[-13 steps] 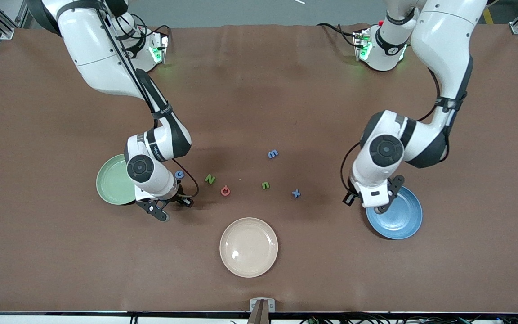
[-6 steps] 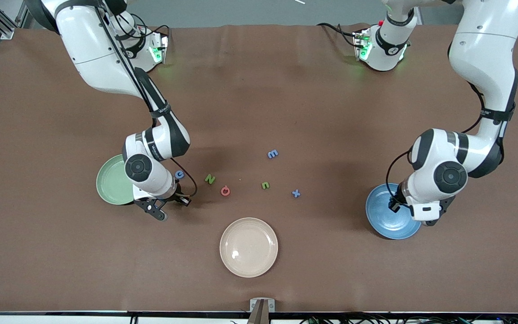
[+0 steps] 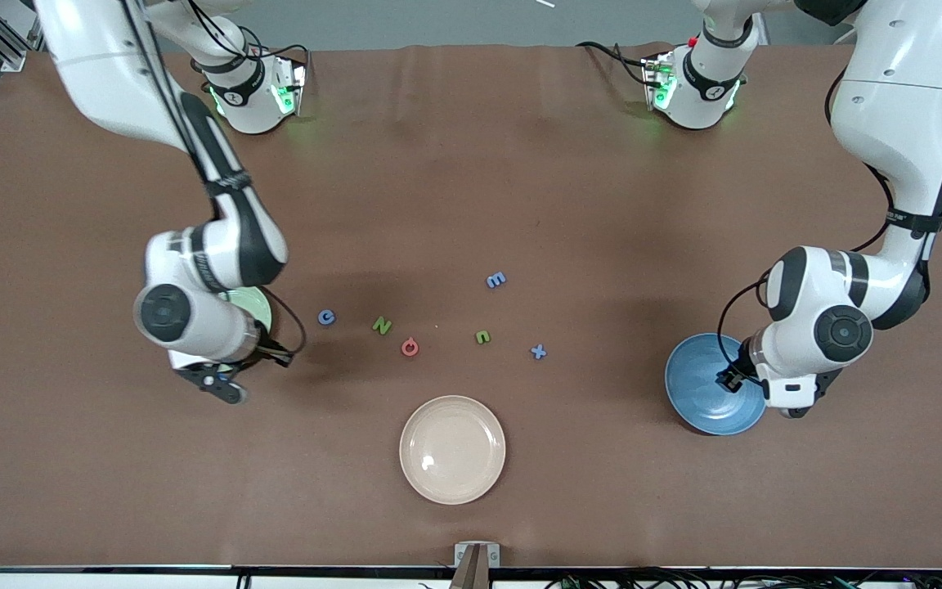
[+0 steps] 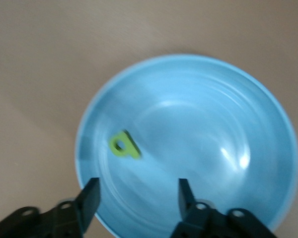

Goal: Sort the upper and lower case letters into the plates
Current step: 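Grasp the blue x with the left gripper while the right grasps C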

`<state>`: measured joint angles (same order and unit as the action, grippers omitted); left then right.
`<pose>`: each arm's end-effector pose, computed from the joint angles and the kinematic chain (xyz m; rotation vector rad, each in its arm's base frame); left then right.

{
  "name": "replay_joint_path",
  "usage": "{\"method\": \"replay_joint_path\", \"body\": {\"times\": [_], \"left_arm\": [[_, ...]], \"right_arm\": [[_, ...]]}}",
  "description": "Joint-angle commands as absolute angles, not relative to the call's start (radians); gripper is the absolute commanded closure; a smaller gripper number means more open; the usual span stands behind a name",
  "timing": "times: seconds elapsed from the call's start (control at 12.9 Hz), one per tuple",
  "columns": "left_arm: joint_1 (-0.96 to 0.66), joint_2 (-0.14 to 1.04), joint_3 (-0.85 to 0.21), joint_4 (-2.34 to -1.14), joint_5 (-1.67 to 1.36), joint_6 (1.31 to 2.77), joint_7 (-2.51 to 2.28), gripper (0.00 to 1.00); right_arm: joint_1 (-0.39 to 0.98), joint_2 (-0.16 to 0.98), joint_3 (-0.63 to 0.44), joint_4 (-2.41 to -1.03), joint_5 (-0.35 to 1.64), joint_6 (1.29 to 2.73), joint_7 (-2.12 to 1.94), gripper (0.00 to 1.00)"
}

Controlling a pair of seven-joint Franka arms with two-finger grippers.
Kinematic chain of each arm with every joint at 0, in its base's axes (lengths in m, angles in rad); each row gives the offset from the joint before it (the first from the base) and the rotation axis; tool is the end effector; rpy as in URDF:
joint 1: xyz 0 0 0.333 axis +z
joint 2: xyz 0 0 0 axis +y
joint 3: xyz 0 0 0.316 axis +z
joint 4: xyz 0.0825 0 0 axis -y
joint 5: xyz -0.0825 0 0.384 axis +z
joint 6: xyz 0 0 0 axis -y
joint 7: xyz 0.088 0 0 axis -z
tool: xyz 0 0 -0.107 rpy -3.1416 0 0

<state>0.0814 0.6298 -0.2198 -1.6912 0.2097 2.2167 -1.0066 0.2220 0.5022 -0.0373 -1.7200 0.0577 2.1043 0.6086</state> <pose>0.6643 -0.0712 0.2310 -2.8441 -1.1523 0.0826 0.6426 0.1251 0.2867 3.0386 -0.6996 -0.1868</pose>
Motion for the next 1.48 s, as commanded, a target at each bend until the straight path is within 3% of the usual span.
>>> {"method": "replay_joint_path", "body": {"times": [0.0,0.08,0.39,0.78,1.01,1.09,1.17,1.24,1.32,1.4], "left_arm": [[0.048,0.615,-0.308,-1.692,0.199,2.209,-1.064,0.00],[0.028,0.624,-0.361,-1.674,0.196,2.213,-1.092,0.00],[-0.162,0.715,-0.367,-1.577,0.207,2.217,-1.255,0.03],[-0.371,0.844,-0.247,-1.396,0.206,2.220,-1.261,0.27],[-0.420,0.877,-0.209,-1.382,0.204,2.265,-1.282,0.30],[-0.425,0.884,-0.209,-1.382,0.204,2.269,-1.287,0.32],[-0.434,0.893,-0.209,-1.382,0.206,2.270,-1.289,0.35],[-0.434,0.896,-0.207,-1.385,0.207,2.270,-1.287,0.40],[-0.433,0.897,-0.207,-1.388,0.206,2.270,-1.289,0.46],[-0.433,0.902,-0.207,-1.387,0.203,2.270,-1.289,0.48]], "right_arm": [[0.146,0.376,-0.023,-1.871,0.064,2.101,0.473,1.00],[0.112,0.356,-0.021,-1.905,0.064,2.105,0.416,1.00],[0.002,0.348,-0.021,-2.034,0.147,2.199,0.195,1.00],[0.024,0.359,-0.021,-2.212,0.176,2.446,0.123,0.99],[0.046,0.379,-0.023,-2.224,0.176,2.461,0.121,0.97],[0.046,0.388,-0.023,-2.221,0.176,2.461,0.121,0.90],[0.046,0.390,-0.023,-2.221,0.175,2.461,0.120,0.60],[0.046,0.391,-0.023,-2.221,0.175,2.461,0.120,0.11],[0.045,0.390,-0.023,-2.215,0.175,2.451,0.120,0.00],[0.044,0.387,-0.023,-2.198,0.175,2.444,0.120,0.00]]}}
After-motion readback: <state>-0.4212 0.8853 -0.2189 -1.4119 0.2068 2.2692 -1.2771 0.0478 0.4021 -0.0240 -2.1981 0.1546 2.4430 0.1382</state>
